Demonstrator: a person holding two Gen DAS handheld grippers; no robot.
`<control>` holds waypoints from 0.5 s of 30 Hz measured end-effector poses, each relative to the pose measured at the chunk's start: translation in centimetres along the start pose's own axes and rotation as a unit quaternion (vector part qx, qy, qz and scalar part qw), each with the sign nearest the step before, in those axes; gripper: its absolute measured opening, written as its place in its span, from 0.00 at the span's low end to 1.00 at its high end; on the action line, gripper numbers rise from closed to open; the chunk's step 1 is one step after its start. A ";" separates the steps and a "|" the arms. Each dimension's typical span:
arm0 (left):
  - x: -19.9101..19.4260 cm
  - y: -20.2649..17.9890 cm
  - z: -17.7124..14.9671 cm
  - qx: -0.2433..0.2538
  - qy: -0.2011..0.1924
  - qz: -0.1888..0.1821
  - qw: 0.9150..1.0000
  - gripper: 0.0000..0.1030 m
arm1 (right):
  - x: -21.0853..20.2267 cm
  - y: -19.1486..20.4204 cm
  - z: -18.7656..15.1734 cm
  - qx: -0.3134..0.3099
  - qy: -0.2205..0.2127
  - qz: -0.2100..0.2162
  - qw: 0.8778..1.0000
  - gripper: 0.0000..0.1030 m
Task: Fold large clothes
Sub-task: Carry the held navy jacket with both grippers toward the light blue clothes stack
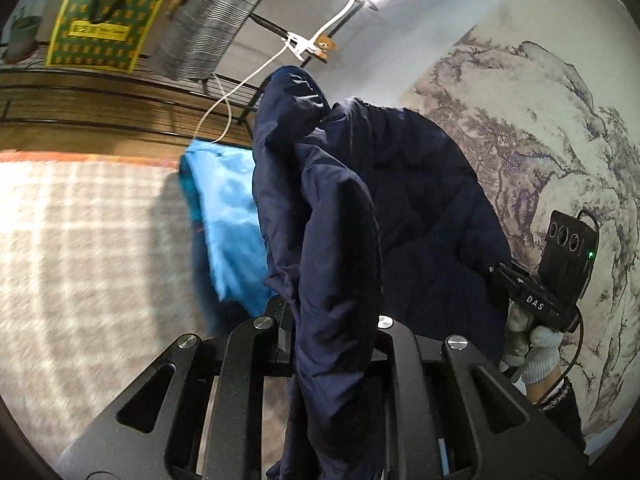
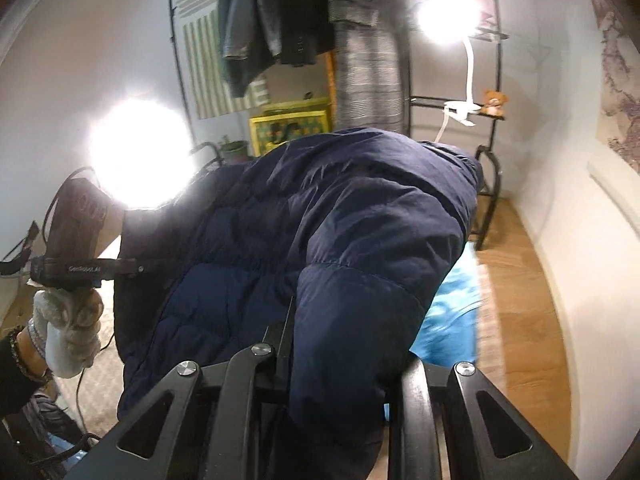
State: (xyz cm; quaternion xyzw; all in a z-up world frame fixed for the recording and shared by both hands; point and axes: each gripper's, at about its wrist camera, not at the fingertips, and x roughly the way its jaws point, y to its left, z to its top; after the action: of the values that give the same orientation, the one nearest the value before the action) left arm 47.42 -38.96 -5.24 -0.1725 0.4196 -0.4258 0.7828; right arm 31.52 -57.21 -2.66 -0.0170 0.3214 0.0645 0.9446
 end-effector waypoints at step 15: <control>10.3 1.9 6.4 0.008 -0.036 0.030 0.999 0.14 | 9.1 -7.7 6.4 -0.067 -0.015 -0.082 0.994 0.18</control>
State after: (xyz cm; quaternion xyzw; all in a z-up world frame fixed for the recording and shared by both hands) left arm 56.50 -46.76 -7.86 -0.1688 0.3924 -0.3987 0.8115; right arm 43.55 -63.35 -3.16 -0.1060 0.3000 0.0081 0.9480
